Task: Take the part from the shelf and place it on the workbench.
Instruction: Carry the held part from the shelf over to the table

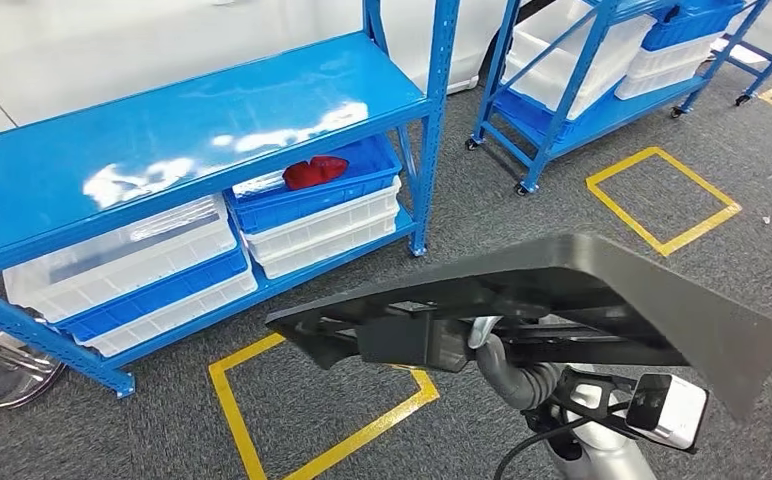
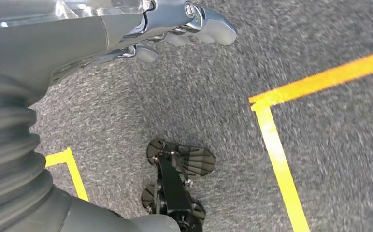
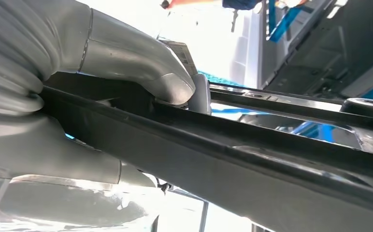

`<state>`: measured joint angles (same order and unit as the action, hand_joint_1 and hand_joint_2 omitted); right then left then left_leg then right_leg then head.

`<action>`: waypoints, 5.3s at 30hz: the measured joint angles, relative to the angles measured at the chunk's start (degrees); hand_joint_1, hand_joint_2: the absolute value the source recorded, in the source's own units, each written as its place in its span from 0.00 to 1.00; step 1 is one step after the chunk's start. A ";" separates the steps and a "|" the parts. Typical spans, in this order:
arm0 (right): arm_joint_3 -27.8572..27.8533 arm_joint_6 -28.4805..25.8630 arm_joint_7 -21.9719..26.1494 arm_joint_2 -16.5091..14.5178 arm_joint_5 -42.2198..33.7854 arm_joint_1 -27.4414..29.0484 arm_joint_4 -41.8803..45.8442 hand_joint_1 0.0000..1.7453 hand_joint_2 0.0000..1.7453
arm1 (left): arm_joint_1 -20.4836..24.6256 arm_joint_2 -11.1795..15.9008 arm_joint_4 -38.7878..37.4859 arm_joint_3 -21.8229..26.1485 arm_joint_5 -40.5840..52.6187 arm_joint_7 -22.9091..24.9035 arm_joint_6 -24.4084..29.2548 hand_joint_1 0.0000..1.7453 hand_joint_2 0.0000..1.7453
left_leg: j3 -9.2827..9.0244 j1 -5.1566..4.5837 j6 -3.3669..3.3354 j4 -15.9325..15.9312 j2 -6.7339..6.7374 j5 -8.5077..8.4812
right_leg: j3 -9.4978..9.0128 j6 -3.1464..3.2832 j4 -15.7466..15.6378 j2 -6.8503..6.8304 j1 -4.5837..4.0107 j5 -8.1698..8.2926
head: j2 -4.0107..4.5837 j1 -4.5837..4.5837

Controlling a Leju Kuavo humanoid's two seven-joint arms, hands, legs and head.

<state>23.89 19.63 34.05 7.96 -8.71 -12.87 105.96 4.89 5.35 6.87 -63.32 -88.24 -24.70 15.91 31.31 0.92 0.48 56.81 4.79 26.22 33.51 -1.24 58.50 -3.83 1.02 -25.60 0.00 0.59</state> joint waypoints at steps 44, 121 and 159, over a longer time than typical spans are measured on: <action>-1.45 -1.88 -1.40 -0.42 -5.64 -1.76 0.46 1.00 1.00 | -0.38 0.44 0.01 -1.50 -1.17 3.74 -0.55 0.00 1.00 | 3.26 0.21 1.20 7.56 -6.36 2.48 | 0.55 3.08 -1.20 8.27 -0.96 1.46 | 0.00 -0.43; -0.55 -5.42 -0.99 2.72 -8.15 -0.71 1.64 1.00 1.00 | -0.22 0.39 -0.01 -0.81 -1.66 4.09 -1.24 0.00 1.00 | -0.23 -0.75 -0.56 -0.63 -0.70 0.14 | 2.82 0.39 3.49 1.10 -0.08 -0.75 | 0.00 -0.34; 2.26 -3.85 -3.55 0.08 -8.14 -5.18 -0.91 1.00 1.00 | 0.30 -1.46 0.03 0.70 -0.81 2.99 -2.55 0.00 1.00 | 1.40 -0.24 1.92 4.56 -2.37 4.24 | 0.70 2.60 -0.87 3.38 -0.28 0.24 | 0.01 -0.67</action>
<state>26.15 15.79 30.50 8.04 -16.85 -18.05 105.04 5.19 3.89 6.91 -62.62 -89.05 -21.71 13.36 32.71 0.68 2.39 61.38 2.42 30.46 34.21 1.37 57.63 -0.44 0.74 -25.36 0.01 -0.08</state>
